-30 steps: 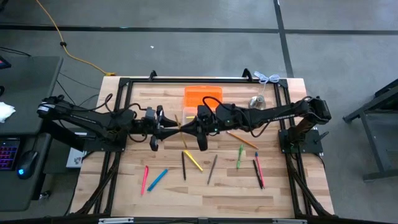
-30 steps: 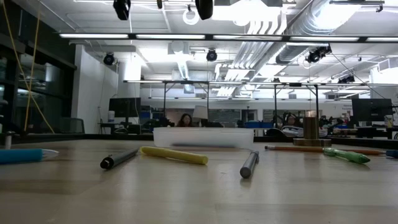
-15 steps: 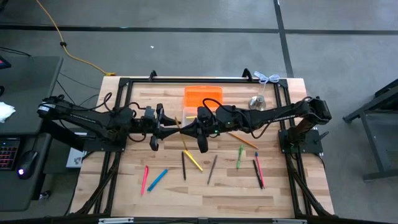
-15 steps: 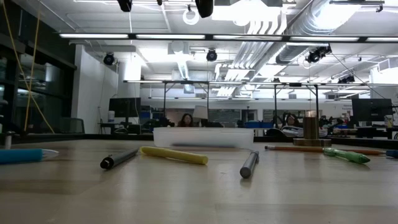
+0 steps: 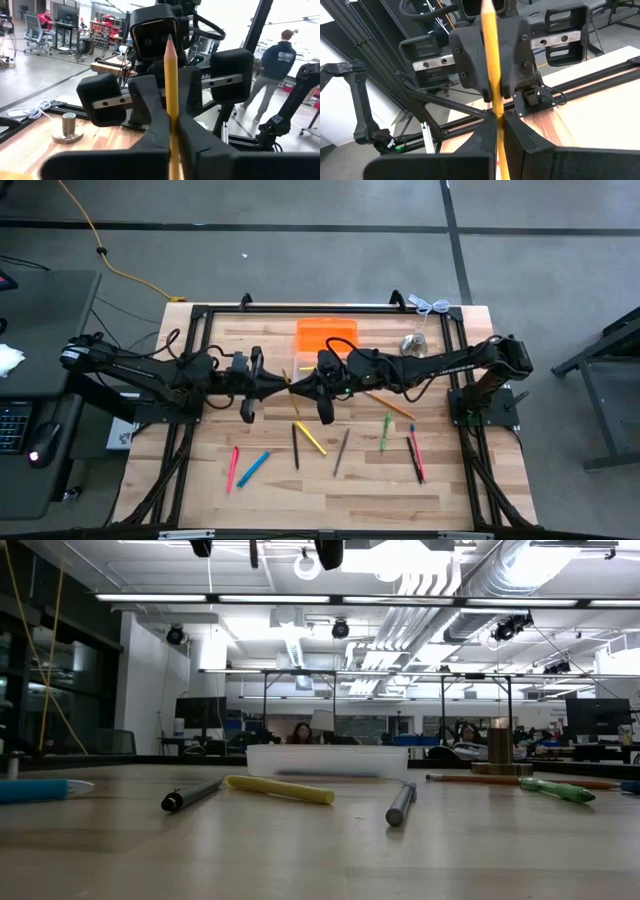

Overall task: Pick & place school supplies into a supply box
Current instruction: Put the yellow pencil into the orange supply box

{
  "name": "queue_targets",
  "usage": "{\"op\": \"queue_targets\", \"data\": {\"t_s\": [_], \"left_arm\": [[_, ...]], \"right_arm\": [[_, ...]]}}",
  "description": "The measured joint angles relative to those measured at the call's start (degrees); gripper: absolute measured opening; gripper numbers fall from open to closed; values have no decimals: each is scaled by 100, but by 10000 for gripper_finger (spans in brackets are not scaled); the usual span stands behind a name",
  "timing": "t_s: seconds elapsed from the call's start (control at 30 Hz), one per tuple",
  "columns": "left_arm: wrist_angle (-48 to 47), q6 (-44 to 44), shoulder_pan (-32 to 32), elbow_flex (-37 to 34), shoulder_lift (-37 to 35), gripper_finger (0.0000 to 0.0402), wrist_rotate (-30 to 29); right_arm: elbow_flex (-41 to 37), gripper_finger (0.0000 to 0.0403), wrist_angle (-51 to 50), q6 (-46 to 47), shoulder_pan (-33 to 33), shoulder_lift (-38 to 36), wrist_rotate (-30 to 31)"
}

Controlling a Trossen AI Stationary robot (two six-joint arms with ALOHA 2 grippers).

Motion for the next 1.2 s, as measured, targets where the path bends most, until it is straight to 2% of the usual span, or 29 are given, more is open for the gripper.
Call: {"op": "queue_targets", "data": {"t_s": [0.1,0.27,0.43,0.93,1.2], "left_arm": [[-1,25,0,0,-2,12,41],[-1,39,0,0,-2,26,43],[-1,160,0,0,-2,10,43],[-58,306,2,0,-32,11,35],[-126,326,13,0,-37,10,-63]], "right_arm": [[0,2,-4,-1,0,-2,-2],[0,1,-2,-10,0,-2,-13],[0,8,-4,-85,0,-2,-13],[0,8,-105,-198,-4,-49,-25],[0,24,-570,-206,-22,-329,-120]]}}
